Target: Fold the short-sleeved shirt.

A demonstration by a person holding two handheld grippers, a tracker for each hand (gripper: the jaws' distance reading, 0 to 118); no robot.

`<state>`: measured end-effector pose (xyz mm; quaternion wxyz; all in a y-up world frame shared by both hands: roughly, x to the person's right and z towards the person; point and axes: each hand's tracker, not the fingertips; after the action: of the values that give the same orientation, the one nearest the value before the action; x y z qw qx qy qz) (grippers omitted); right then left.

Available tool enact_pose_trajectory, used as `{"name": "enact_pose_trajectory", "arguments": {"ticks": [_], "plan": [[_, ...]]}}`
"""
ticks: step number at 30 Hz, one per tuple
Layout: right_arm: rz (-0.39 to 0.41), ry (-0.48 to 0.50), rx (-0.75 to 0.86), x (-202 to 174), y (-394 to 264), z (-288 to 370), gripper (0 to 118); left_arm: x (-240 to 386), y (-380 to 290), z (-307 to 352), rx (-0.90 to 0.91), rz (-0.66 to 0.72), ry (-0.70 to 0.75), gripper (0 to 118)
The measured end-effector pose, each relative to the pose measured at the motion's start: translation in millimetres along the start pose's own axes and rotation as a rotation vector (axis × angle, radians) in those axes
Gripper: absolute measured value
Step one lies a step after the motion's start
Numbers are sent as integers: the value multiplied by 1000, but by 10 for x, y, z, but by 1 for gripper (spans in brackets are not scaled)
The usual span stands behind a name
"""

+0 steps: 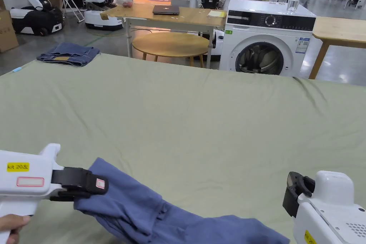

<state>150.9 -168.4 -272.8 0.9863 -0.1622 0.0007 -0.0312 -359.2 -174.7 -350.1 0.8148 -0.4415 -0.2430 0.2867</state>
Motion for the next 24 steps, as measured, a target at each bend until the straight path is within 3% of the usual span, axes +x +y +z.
{"name": "enact_pose_trajectory", "arguments": {"ticks": [8,16,24], "plan": [[-1,19,3,-81,29,7,0,608,138,214,-2,-157,246,10],[-2,19,-8,-10,-20,-24,0,1266,29,-459,-144,-340,269,10],[-10,4,-10,30,-10,61,0,1843,-304,-1261,-279,-431,260,10]]}}
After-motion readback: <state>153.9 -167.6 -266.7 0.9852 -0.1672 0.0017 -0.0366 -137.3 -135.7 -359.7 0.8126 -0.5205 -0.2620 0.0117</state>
